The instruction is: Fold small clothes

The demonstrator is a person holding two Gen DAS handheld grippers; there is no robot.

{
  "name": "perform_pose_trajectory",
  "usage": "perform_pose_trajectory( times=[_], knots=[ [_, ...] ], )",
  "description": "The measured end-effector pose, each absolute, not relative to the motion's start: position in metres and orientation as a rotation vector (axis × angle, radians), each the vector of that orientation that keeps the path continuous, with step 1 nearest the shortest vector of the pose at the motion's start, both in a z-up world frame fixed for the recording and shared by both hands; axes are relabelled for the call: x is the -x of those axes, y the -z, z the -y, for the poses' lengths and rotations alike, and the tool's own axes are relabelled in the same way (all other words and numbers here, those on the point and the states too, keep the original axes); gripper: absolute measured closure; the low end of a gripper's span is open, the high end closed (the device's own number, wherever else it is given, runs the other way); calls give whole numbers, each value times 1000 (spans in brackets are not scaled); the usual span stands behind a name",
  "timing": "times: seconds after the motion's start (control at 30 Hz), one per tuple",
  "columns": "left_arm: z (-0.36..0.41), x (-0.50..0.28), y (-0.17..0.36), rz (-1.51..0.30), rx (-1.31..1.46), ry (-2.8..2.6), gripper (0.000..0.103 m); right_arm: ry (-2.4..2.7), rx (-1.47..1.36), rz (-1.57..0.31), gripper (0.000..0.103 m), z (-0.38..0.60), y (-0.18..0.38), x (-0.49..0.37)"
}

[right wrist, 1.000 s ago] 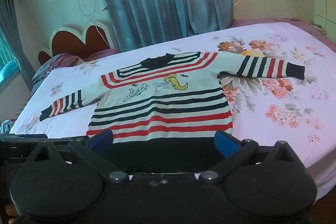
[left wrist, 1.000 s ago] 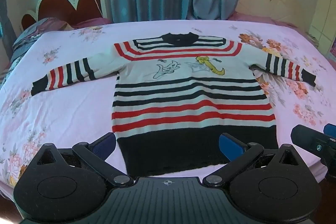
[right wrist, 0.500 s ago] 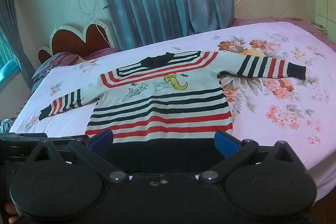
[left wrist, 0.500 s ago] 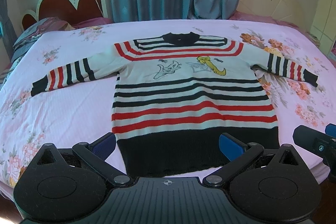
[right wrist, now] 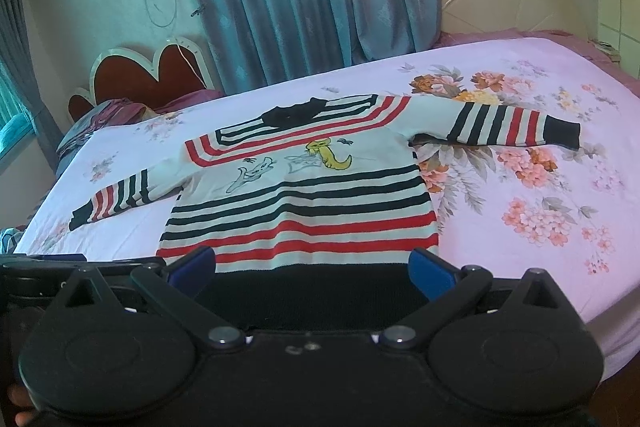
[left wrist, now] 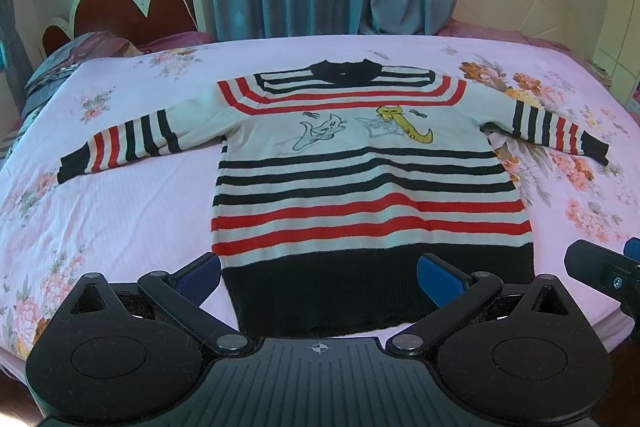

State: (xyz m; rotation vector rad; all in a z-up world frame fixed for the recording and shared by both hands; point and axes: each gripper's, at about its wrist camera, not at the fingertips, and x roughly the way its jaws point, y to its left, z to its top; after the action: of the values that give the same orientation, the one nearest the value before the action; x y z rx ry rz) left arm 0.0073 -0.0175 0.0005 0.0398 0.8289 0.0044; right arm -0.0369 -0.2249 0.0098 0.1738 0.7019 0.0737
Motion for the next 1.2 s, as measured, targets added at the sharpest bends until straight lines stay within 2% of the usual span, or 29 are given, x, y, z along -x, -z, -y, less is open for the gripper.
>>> perform_pose_trajectory(
  times=[0.83, 1.2],
  knots=[
    [16, -16, 2, -834, -37, -8, 0, -64, -171, -705, 1, 229, -9, 29],
    [15, -47, 10, -843, -22, -40, 0, -26, -161, -718, 1, 243, 0, 7]
  ],
)
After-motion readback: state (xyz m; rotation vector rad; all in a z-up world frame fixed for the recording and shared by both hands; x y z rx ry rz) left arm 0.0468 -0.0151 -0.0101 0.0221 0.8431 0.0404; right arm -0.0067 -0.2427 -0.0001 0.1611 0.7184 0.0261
